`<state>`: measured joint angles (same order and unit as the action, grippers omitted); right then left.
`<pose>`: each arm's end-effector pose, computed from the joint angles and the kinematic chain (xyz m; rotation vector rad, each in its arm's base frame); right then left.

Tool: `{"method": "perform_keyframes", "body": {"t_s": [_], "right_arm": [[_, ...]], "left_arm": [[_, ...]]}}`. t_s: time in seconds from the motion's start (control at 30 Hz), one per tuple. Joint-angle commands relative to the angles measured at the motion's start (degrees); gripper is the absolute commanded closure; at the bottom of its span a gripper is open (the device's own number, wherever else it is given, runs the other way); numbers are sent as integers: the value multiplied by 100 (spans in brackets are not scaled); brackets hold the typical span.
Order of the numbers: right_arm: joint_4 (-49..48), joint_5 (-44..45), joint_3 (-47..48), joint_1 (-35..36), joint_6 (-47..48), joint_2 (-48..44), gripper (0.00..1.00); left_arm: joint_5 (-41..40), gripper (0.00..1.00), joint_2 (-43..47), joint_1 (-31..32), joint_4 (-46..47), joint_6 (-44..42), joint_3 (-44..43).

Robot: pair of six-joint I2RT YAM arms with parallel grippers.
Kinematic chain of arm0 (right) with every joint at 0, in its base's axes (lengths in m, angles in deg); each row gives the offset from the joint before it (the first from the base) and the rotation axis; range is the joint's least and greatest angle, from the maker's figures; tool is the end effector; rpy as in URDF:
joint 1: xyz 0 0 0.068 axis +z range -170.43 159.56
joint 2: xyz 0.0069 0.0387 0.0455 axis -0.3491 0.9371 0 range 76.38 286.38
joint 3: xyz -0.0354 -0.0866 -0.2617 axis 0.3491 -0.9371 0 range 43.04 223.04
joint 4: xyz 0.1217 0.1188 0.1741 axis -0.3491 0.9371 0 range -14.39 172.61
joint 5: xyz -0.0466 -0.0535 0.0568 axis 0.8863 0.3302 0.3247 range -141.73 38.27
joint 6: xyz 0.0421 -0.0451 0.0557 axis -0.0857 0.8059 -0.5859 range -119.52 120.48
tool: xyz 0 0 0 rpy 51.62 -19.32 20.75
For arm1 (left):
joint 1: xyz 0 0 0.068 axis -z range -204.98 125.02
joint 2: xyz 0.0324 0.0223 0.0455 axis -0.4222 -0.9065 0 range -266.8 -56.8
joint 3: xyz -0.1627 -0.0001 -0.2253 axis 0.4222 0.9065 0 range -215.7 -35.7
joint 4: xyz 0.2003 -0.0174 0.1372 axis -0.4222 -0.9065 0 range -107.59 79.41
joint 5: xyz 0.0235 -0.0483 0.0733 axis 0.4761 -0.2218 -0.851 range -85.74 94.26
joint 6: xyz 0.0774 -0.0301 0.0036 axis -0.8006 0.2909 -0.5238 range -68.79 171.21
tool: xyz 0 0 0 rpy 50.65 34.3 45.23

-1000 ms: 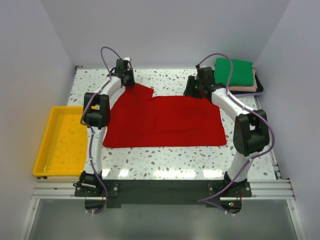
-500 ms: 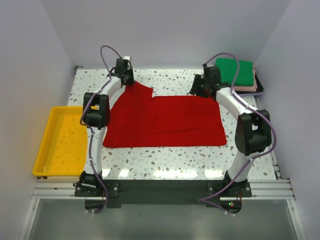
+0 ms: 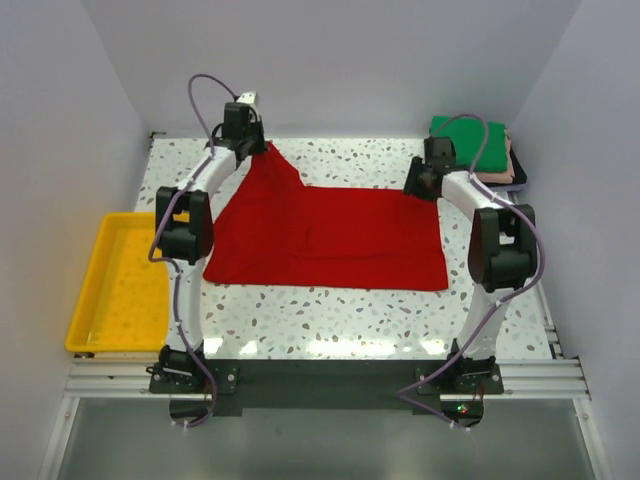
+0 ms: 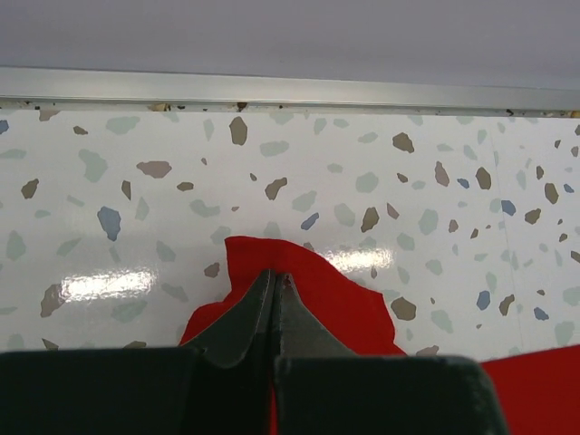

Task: Fold and stack the t-shirts
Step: Fold the tshirt

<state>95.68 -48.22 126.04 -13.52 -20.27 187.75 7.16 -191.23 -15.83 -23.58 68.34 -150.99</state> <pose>0.4396 0.0489 0.2003 0.3193 2.3984 0.1476 0.5576 -0.0934 0.2105 -0.1196 2.1447 -0.3228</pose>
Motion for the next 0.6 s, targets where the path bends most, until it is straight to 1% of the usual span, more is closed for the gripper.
{"method": "perform_keyframes", "body": {"t_s": [0.0, 0.1, 0.27, 0.3, 0.57], "right_arm": [[137, 10, 400, -304, 142, 287, 52], [93, 36, 489, -559, 80, 455, 52], [-74, 54, 717, -674, -8, 789, 52], [-109, 53, 813, -848, -16, 850, 52], [-250, 255, 1139, -920, -43, 1307, 54]], "left_arm": [[149, 100, 382, -18, 473, 1, 173], [159, 100, 418, -18, 535, 1, 287], [220, 100, 435, -18, 587, 36, 393], [229, 100, 444, -18, 596, 37, 410], [255, 100, 444, -18, 623, 54, 445]]}}
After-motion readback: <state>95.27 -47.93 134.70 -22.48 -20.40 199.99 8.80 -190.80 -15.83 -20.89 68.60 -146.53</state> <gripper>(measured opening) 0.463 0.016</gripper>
